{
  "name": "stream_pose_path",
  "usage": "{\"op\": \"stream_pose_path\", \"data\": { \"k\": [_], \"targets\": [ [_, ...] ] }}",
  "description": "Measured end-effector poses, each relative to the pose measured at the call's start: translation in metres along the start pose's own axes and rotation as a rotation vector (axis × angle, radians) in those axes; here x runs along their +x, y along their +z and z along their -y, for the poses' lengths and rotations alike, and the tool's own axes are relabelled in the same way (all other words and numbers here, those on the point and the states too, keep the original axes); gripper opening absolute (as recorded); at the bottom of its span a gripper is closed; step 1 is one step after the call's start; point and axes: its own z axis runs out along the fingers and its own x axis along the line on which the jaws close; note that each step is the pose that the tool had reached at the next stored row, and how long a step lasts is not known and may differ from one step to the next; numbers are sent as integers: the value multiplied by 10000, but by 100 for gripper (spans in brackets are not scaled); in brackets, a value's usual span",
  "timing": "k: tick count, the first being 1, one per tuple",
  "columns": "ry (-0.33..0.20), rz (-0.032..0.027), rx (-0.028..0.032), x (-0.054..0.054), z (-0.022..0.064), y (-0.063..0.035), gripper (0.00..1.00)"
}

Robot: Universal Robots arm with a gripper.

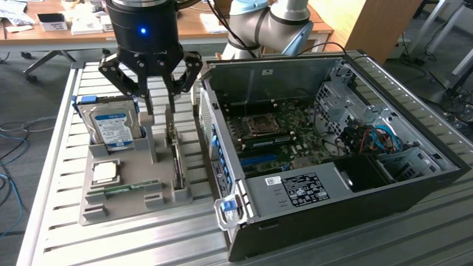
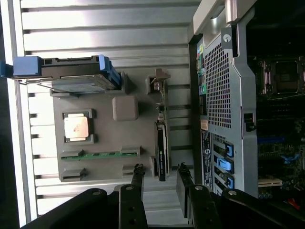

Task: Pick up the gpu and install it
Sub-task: 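Pick up the gpu and move the gpu toward the slot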

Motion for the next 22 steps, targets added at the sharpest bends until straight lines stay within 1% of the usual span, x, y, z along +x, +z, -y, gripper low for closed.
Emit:
{"op": "stream_pose_path", "data": {
  "k": [22],
  "targets": [
    [0,-1,1,1,1,28,42]
  ]
}}
